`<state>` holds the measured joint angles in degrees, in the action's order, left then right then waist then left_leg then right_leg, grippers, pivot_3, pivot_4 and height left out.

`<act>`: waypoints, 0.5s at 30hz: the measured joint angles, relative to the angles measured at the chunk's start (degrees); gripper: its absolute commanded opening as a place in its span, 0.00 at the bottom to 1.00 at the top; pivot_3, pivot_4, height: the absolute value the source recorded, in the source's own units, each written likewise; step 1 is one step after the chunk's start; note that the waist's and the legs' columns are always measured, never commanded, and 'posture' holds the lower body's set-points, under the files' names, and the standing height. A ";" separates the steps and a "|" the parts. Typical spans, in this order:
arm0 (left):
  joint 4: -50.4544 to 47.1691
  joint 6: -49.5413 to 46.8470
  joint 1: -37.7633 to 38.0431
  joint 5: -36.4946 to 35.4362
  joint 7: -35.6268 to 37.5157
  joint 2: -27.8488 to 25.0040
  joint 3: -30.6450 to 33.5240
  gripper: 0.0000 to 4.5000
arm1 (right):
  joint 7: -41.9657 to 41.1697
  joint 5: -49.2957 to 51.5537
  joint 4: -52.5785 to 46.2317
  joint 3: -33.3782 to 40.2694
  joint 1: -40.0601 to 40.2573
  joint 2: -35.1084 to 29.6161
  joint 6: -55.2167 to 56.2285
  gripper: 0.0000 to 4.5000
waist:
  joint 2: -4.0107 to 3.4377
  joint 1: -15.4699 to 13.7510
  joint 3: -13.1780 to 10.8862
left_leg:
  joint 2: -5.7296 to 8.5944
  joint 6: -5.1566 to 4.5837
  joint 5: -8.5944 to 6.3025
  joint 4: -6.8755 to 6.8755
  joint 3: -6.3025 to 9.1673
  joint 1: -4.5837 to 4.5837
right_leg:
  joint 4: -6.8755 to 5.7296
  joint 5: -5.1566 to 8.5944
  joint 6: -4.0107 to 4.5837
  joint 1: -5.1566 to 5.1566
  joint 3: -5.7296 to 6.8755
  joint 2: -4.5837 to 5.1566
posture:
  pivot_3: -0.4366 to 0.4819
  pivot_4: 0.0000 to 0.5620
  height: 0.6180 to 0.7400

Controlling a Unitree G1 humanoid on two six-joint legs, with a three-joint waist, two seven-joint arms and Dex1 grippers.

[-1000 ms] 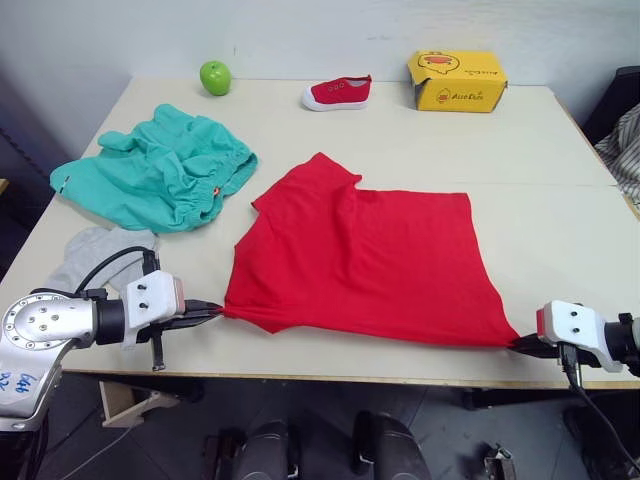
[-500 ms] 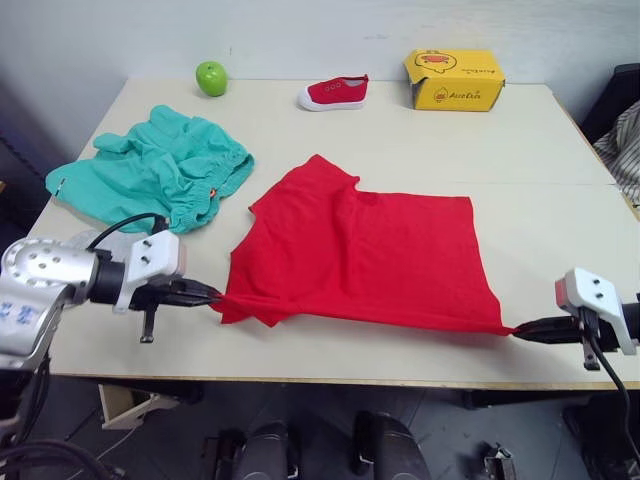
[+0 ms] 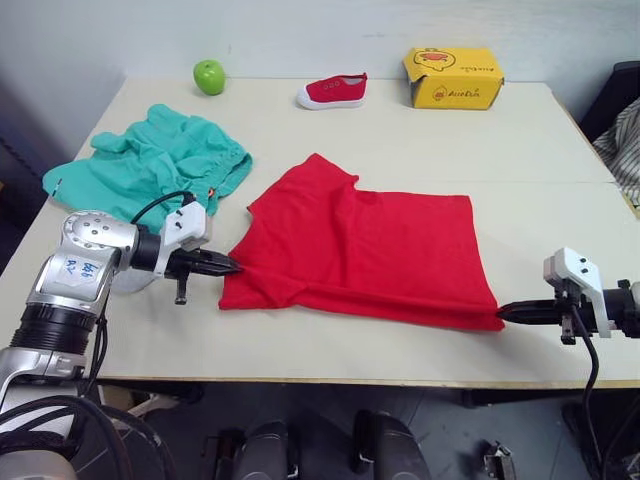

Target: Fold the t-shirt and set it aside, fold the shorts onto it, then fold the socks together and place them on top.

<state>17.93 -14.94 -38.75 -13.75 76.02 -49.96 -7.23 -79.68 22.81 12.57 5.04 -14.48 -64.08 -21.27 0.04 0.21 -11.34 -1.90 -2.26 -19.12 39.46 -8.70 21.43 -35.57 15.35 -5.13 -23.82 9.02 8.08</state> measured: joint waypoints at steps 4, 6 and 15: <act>2.03 1.98 -0.81 1.35 0.33 0.09 -0.09 0.00 | 0.37 -0.15 1.20 0.00 -2.13 0.78 -0.38 0.01 | 0.00 0.08 0.00 | -0.01 0.00 0.00 0.00 -0.01 0.00 | 0.00 0.00 0.00 0.00 0.00 -0.01 | 0.48 0.27 1.00; 3.47 3.81 -0.80 2.83 -0.03 0.22 -0.34 0.00 | 0.64 -0.69 1.81 -0.12 -3.12 1.84 0.07 0.01 | 0.00 0.04 0.00 | 0.00 0.00 0.00 0.02 0.00 0.00 | 0.00 0.00 0.00 0.01 0.01 0.00 | 0.48 0.27 1.00; 8.01 8.04 -0.84 3.68 -4.76 5.82 2.19 0.15 | 4.66 -2.57 4.76 -0.17 -5.04 6.96 2.14 0.00 | 0.01 -0.08 0.00 | 0.02 -0.03 -0.02 0.16 0.08 0.10 | -0.07 -0.01 -0.01 0.00 0.05 0.04 | 0.48 0.27 1.00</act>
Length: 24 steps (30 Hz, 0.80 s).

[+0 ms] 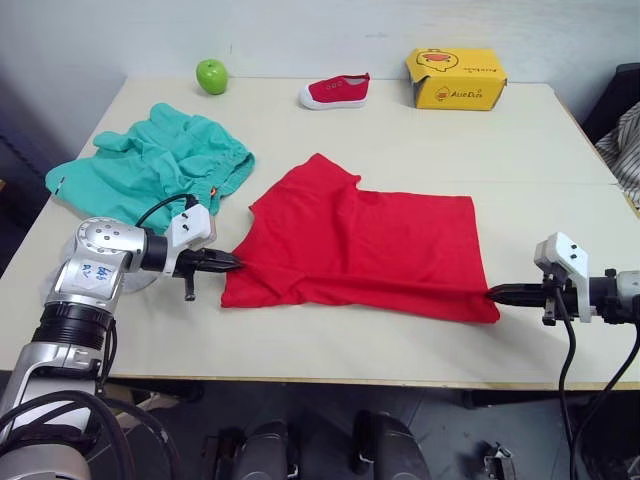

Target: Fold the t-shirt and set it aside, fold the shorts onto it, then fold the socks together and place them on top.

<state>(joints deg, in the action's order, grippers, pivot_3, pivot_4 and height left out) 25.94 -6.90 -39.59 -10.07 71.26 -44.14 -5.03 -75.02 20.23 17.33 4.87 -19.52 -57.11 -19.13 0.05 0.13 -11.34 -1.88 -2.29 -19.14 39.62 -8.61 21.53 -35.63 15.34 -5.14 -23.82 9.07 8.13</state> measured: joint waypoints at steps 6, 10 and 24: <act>1.20 1.36 0.94 -0.96 -4.29 2.13 4.08 0.58 | 3.68 0.81 -0.18 3.95 1.42 0.87 -0.59 0.37 | 0.00 -0.01 0.00 | 0.00 0.00 0.00 0.01 0.01 -0.01 | -0.02 -0.01 -0.01 0.01 0.00 0.01 | 0.48 0.27 1.00; 1.11 2.64 3.15 -2.31 -10.43 4.93 8.41 0.79 | 7.09 2.33 -0.86 9.42 2.53 3.10 2.03 0.60 | 0.00 0.00 0.00 | 0.01 -0.01 0.00 0.02 0.02 0.00 | -0.01 -0.02 -0.04 0.02 -0.01 0.03 | 0.48 0.27 1.00; -25.16 4.26 24.57 -8.79 0.66 -0.52 8.15 0.01 | 6.69 4.91 -23.33 5.85 13.29 13.91 10.74 0.00 | 0.01 -0.54 0.01 | 0.13 0.01 -0.11 -0.10 0.11 -0.19 | 0.15 -0.01 -0.01 0.12 -0.08 0.24 | 0.48 0.27 1.00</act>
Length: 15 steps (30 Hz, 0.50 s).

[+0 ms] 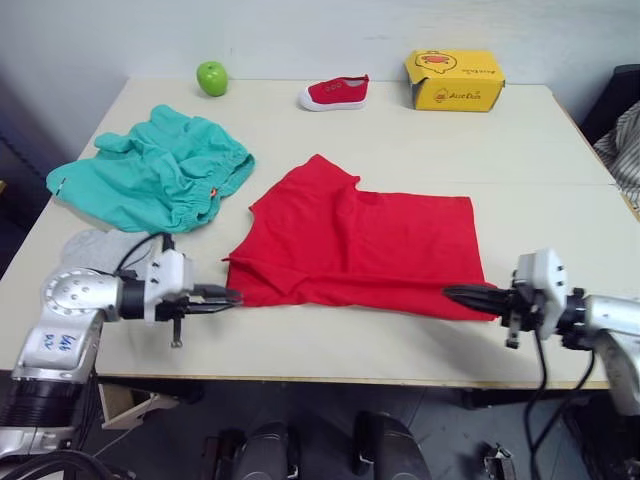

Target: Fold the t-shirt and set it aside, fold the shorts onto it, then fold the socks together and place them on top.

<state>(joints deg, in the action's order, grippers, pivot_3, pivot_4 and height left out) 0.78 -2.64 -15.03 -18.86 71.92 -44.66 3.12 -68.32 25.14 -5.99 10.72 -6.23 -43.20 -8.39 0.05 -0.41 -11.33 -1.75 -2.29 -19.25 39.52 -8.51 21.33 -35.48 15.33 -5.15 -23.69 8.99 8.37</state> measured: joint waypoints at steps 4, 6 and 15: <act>2.08 3.13 -2.01 3.82 -2.67 5.02 -4.86 0.01 | 0.96 -3.61 6.35 -2.25 -0.83 2.56 6.19 0.00 | 0.00 -0.38 0.00 | 0.03 -0.09 -0.01 0.01 -0.04 0.05 | -0.12 -0.01 -0.02 0.01 0.07 -0.02 | 0.48 0.27 1.00; 5.04 3.93 -4.99 5.81 -4.78 6.88 -6.13 0.01 | 0.87 -4.69 9.18 -3.34 -1.85 2.55 7.34 0.00 | 0.01 -0.31 0.00 | 0.00 -0.10 0.01 0.03 -0.05 0.08 | -0.09 -0.01 -0.02 0.00 0.10 -0.06 | 0.48 0.27 1.00; 18.69 11.08 -14.00 10.97 -7.17 11.04 -9.87 0.01 | 3.28 -7.48 16.21 -4.20 -2.89 3.27 10.74 0.00 | 0.00 0.83 0.00 | -0.06 -0.10 0.03 0.02 -0.07 0.05 | -0.11 -0.01 -0.03 0.00 0.11 -0.13 | 0.48 0.27 1.00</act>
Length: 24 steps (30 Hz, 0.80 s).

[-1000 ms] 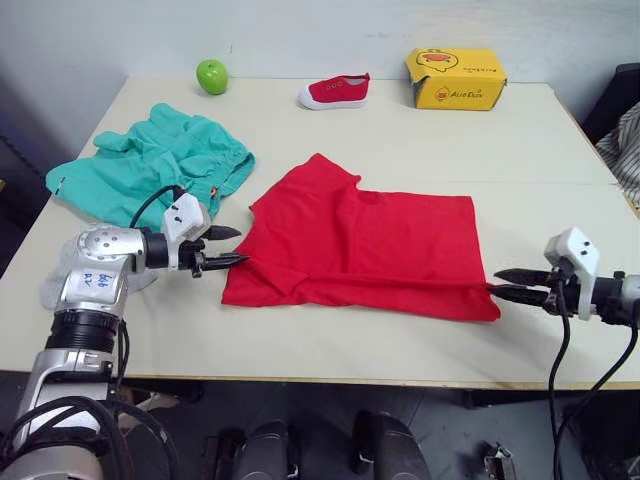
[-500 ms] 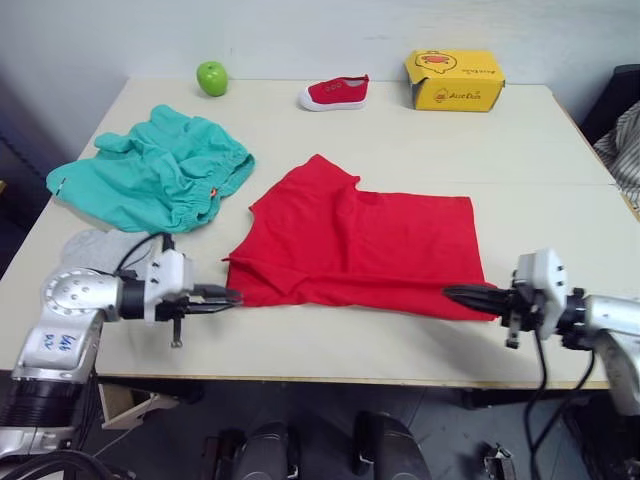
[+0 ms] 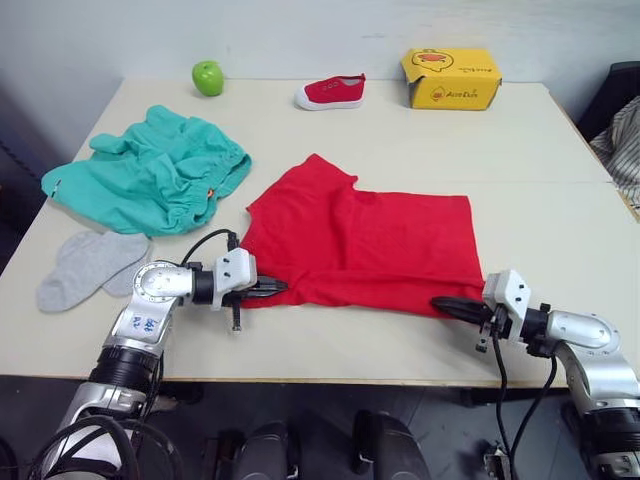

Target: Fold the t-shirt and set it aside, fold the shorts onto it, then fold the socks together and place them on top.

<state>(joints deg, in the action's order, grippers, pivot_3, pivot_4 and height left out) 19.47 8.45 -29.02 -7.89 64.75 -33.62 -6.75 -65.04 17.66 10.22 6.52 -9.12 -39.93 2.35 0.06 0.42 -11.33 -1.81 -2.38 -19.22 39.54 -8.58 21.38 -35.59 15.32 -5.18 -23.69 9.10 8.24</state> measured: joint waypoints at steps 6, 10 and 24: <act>7.56 2.31 -3.54 1.13 -6.80 3.81 1.65 0.01 | 6.36 -0.17 1.85 2.54 0.59 1.31 -0.05 0.00 | 0.01 -0.37 0.00 | 0.06 -0.06 0.01 0.04 0.04 0.02 | 0.01 -0.02 -0.03 0.04 0.00 0.10 | 0.48 0.27 1.00; 10.34 3.03 -5.57 1.38 -13.95 5.46 4.70 0.01 | 10.70 -0.18 5.44 5.59 0.56 1.38 0.12 0.00 | 0.01 -0.32 0.00 | 0.07 -0.06 0.01 0.03 0.05 0.01 | 0.01 -0.02 -0.04 0.04 0.01 0.11 | 0.48 0.27 1.00; -11.38 -13.08 7.58 -13.98 0.21 -3.97 9.85 0.01 | 6.33 4.54 -5.42 3.05 3.95 3.65 0.69 0.00 | 0.00 1.10 0.00 | 0.03 0.03 0.03 -0.17 0.03 -0.10 | 0.06 -0.01 -0.03 0.07 -0.05 0.03 | 0.48 0.27 1.00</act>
<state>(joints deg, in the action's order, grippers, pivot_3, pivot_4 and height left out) 8.09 -4.63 -21.44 -21.87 64.96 -37.59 3.09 -58.71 22.20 4.80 9.58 -5.18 -36.28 3.04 0.06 1.52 -11.33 -1.78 -2.36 -19.19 39.37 -8.55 21.28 -35.53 15.31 -5.21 -23.62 9.05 8.28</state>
